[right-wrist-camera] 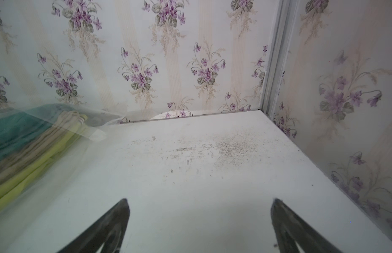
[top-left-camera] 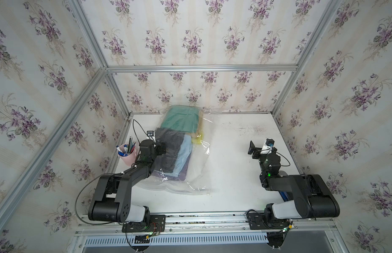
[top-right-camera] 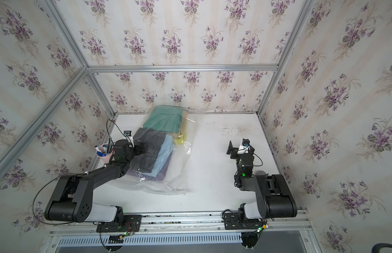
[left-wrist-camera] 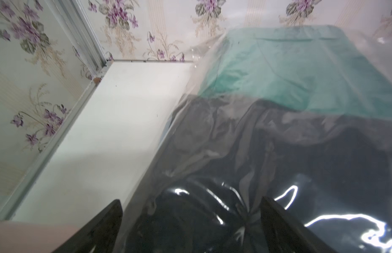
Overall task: Take the trousers out of the vacuum bag
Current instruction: Adjust the vacuum bag at the center of the board.
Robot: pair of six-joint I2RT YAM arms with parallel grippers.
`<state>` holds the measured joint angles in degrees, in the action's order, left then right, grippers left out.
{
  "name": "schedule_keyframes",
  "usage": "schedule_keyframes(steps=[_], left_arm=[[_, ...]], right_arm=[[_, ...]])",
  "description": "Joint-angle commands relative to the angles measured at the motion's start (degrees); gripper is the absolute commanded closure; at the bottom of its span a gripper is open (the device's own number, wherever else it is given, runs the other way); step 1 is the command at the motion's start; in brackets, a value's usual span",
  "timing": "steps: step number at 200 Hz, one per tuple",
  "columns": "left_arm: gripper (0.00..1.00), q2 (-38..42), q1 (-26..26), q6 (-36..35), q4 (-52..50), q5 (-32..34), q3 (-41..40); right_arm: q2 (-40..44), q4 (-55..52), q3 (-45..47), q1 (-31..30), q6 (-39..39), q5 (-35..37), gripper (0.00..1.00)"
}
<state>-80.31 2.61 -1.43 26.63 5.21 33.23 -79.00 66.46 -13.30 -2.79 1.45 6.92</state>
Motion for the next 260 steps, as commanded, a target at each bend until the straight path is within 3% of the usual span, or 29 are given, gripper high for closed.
schedule_keyframes(steps=[1,17,30,80,130,173,219,260], left_arm=[[0.00,3.6,0.7,1.4,-12.1,4.2,2.1],[0.00,6.8,1.6,3.6,-18.1,5.2,3.4],[0.00,10.3,3.2,4.4,-21.7,5.3,4.0],[0.00,19.1,11.9,8.0,-37.7,6.7,10.4],[0.00,18.3,22.2,9.1,-49.8,7.1,17.7],[0.00,17.0,24.6,11.5,-54.8,1.8,19.2],[0.00,18.8,24.6,12.4,-57.8,-9.0,20.9],[0.00,20.0,24.6,12.2,-59.6,-10.9,21.7]], right_arm=[[6.1,-11.1,-2.0,-0.1,3.8,2.8,0.00],[10.2,-22.2,-5.5,-0.1,11.6,3.6,0.00],[11.7,-30.4,-9.1,-0.2,14.6,-0.3,0.00],[14.7,-37.6,-11.1,-1.7,28.2,-18.4,0.00],[15.8,-45.7,-13.3,-13.6,31.3,-20.4,0.00],[13.9,-46.5,-12.6,-22.6,35.2,-24.6,0.00],[8.5,-44.9,-11.8,-27.6,39.7,-30.9,0.23],[4.4,-43.5,-11.7,-34.4,43.2,-30.6,0.33]])
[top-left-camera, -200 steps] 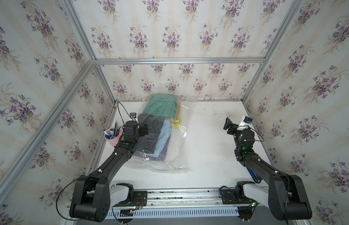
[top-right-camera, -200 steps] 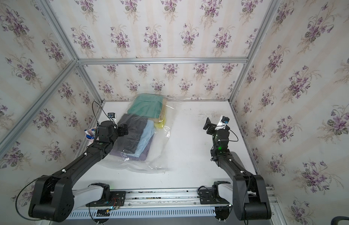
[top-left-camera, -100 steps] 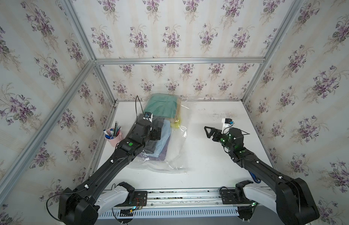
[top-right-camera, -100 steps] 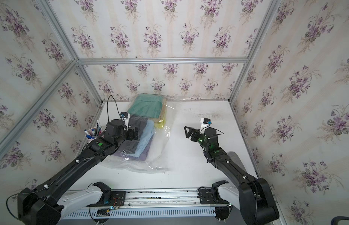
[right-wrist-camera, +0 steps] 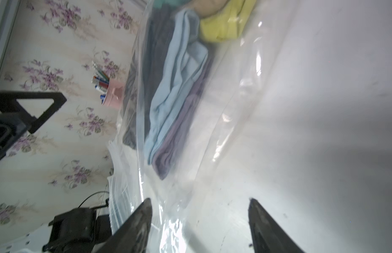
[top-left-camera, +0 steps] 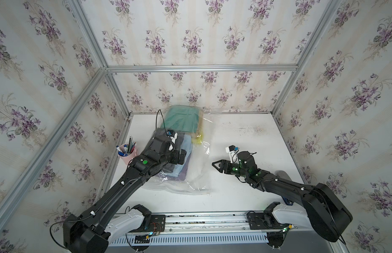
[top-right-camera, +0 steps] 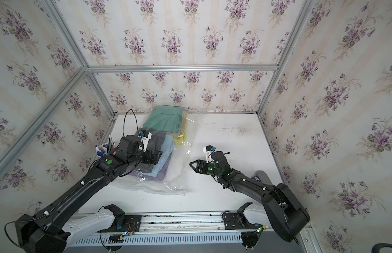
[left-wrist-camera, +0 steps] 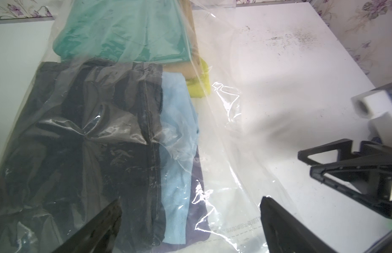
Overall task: Take the trousers out of the vacuum bag
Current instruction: Adjust the vacuum bag at the center of the board.
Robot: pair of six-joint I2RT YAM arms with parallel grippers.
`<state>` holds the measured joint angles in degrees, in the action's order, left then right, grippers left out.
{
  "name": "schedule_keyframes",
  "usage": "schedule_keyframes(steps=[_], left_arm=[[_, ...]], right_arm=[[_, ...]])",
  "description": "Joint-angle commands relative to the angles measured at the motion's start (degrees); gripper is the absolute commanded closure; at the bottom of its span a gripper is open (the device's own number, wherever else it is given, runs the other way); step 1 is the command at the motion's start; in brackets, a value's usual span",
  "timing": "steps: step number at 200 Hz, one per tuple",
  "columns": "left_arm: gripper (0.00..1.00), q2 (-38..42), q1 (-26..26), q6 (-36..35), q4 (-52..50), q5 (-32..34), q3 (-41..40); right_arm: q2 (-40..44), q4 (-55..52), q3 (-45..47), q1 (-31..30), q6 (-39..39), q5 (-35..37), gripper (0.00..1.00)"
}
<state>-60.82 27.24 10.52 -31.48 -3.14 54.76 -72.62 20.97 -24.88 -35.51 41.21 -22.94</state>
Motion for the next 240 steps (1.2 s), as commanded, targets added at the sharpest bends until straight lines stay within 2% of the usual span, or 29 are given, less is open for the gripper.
schedule_keyframes(steps=[1,49,81,104,148,177,240], left_arm=[[0.00,0.6,0.0,0.3,-1.4,-2.5,0.2],[0.00,1.0,0.0,0.3,-0.9,-0.8,-0.4],[0.00,1.2,0.0,0.3,-0.7,0.3,-0.5],[0.00,1.0,0.0,0.7,-0.5,1.5,-0.7],[0.00,1.6,0.0,1.1,-0.5,1.7,-0.9],[0.00,0.7,0.0,1.0,-0.7,1.1,0.0],[0.00,-7.3,-0.1,0.2,-0.3,-4.1,6.1]], right_arm=[[-2.1,2.1,-0.1,-1.8,3.5,-0.8,0.33],[-8.8,8.4,0.2,-4.4,8.1,-2.8,0.37],[-12.1,12.4,-0.5,-4.8,9.4,-4.7,0.45],[-14.3,15.1,-0.8,-5.0,10.5,-6.6,0.56],[-15.4,16.3,-0.7,-5.1,10.8,-5.9,0.88],[-14.5,12.1,-1.8,-5.1,9.1,-3.6,1.00],[-5.0,-5.2,-1.3,-3.3,4.6,7.0,1.00]])
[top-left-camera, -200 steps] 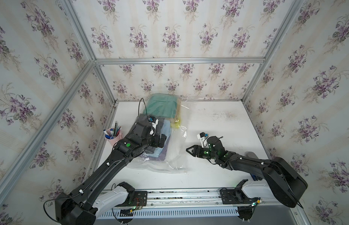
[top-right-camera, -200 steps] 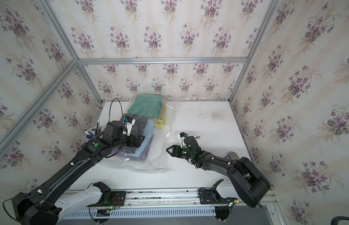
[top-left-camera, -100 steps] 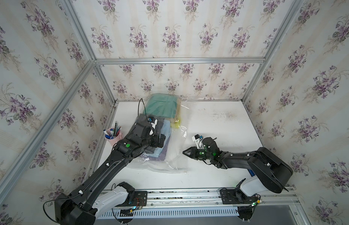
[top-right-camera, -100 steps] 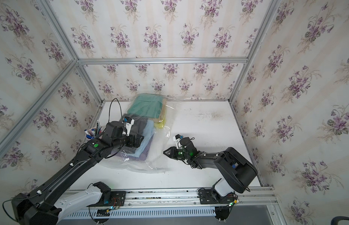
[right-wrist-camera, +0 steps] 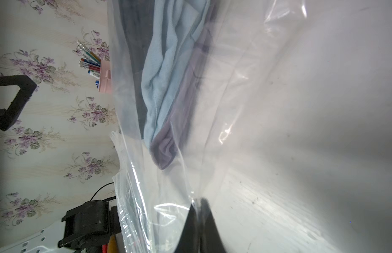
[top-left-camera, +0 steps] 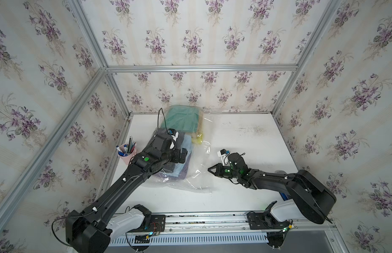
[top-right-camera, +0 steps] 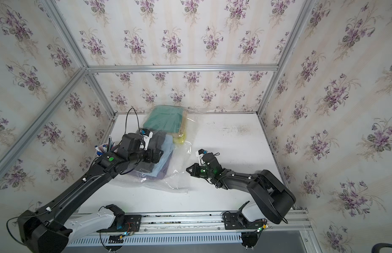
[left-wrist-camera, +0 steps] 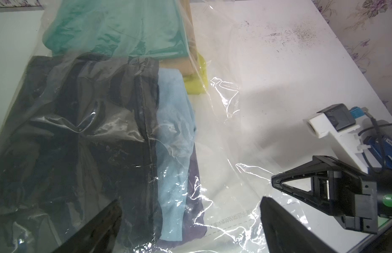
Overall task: Take the trousers out of the vacuum bag
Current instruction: Adjust the vacuum bag at the center of the board.
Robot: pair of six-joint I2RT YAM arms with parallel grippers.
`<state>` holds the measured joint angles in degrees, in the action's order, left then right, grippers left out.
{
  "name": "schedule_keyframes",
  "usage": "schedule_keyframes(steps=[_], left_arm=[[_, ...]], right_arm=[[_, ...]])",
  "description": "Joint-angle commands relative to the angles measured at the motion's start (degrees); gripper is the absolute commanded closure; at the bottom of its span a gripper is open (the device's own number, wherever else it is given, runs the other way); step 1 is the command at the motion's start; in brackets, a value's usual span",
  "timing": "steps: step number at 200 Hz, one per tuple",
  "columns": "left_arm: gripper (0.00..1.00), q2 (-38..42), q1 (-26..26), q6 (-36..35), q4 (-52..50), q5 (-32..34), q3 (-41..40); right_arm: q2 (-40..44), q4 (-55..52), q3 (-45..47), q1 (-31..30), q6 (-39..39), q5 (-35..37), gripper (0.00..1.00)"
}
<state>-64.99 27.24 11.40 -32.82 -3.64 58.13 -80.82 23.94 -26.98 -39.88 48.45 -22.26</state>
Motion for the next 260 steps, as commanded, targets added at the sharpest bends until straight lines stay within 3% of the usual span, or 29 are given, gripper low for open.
schedule_keyframes(steps=[1,62,135,153,174,182,219,260], left_arm=[[0.00,-3.3,0.0,-0.7,1.0,-3.7,3.0],[0.00,-24.1,0.2,-1.5,4.3,-16.4,20.6],[0.00,-51.8,2.3,-2.0,3.8,-18.3,48.2],[0.00,-57.0,2.2,-2.4,1.1,-18.0,55.1],[0.00,-58.8,2.2,-2.6,2.4,-18.4,57.0],[0.00,-59.1,2.1,-2.7,2.5,-18.1,57.5],[0.00,-61.3,1.8,-3.2,1.4,-18.6,59.6],[0.00,-63.9,1.7,-4.3,0.6,-18.4,60.8]], right_arm=[[3.4,-8.3,0.9,1.1,-2.7,6.4,1.00],[14.2,-20.2,5.1,4.6,-5.8,10.1,1.00],[23.0,-28.9,8.4,12.4,-8.8,11.2,1.00],[24.0,-27.8,8.8,14.6,-9.9,6.8,1.00],[25.9,-23.2,9.8,14.8,-9.8,-0.5,0.70],[26.2,-21.8,10.1,14.9,-9.4,-2.6,0.64],[24.3,-11.5,12.5,14.8,-6.4,-12.4,0.48],[19.3,-4.5,13.6,14.7,-4.1,-15.1,0.35]])
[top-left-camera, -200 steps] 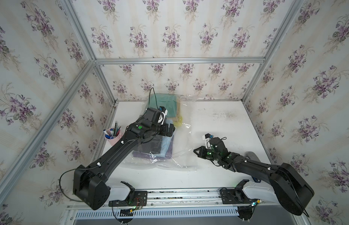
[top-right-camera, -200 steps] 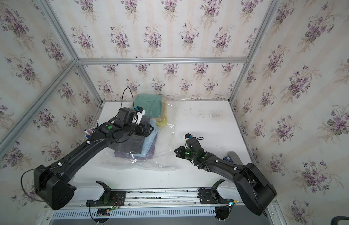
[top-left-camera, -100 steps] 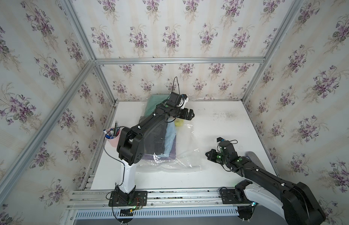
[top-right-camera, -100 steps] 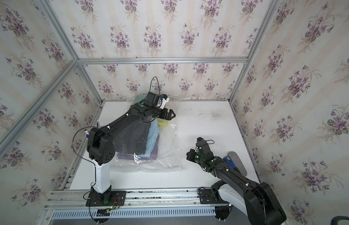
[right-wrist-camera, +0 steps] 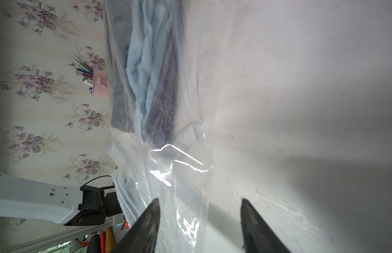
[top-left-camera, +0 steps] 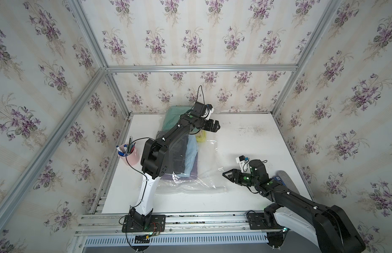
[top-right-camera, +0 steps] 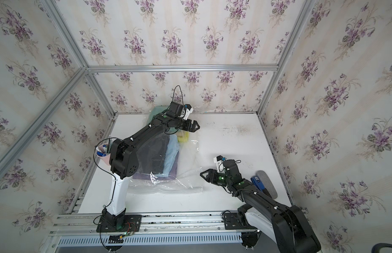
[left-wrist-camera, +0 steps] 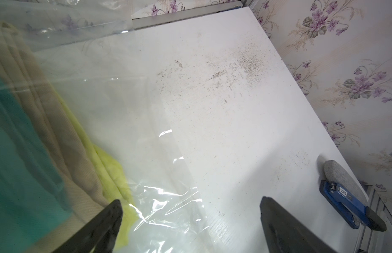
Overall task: Take the trousers out of the vacuum bag
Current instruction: Adjust the vacuum bag at the center of the board.
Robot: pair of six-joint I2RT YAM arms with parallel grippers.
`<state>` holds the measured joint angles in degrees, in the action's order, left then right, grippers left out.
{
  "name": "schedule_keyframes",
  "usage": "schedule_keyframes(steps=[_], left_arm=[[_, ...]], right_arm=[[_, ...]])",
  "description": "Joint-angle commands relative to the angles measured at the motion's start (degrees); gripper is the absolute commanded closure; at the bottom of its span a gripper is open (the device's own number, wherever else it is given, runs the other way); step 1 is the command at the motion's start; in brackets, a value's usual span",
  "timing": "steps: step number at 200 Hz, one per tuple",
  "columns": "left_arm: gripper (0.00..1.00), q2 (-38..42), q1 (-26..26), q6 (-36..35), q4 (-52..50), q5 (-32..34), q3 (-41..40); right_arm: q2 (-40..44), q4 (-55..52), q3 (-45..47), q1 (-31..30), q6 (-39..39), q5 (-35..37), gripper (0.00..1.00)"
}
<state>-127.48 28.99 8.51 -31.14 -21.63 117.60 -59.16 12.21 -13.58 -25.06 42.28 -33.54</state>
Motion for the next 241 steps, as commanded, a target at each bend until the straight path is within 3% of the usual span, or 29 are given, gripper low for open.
schedule_keyframes(steps=[1,19,59,95,116,170,241], left_arm=[[0.00,-1.5,0.0,-1.4,-1.1,-0.4,1.4],[0.00,-3.7,-0.1,-1.9,-2.2,-0.5,3.8],[0.00,-10.0,-0.9,-1.8,-4.6,-0.8,11.4],[0.00,-15.4,-2.2,-1.9,-5.1,0.6,16.8],[0.00,-18.9,-3.6,-0.9,-5.7,0.7,20.6],[0.00,-21.8,-7.3,1.0,-6.7,3.9,22.3],[0.00,-16.4,-13.1,1.8,-5.8,9.1,11.5]], right_arm=[[-2.5,7.5,0.2,-0.1,2.1,-4.0,0.35],[-5.6,10.2,-0.4,-0.8,2.6,-4.5,0.34],[-13.1,13.7,-2.5,-3.6,2.9,-3.9,0.51],[-16.6,17.3,-2.6,-4.5,4.5,-3.2,0.78],[-17.2,17.5,-2.9,-4.6,4.7,-3.0,1.00],[-17.8,11.2,-6.2,-4.6,0.4,-0.7,1.00],[-25.5,4.7,-15.9,-2.6,-7.4,0.6,1.00]])
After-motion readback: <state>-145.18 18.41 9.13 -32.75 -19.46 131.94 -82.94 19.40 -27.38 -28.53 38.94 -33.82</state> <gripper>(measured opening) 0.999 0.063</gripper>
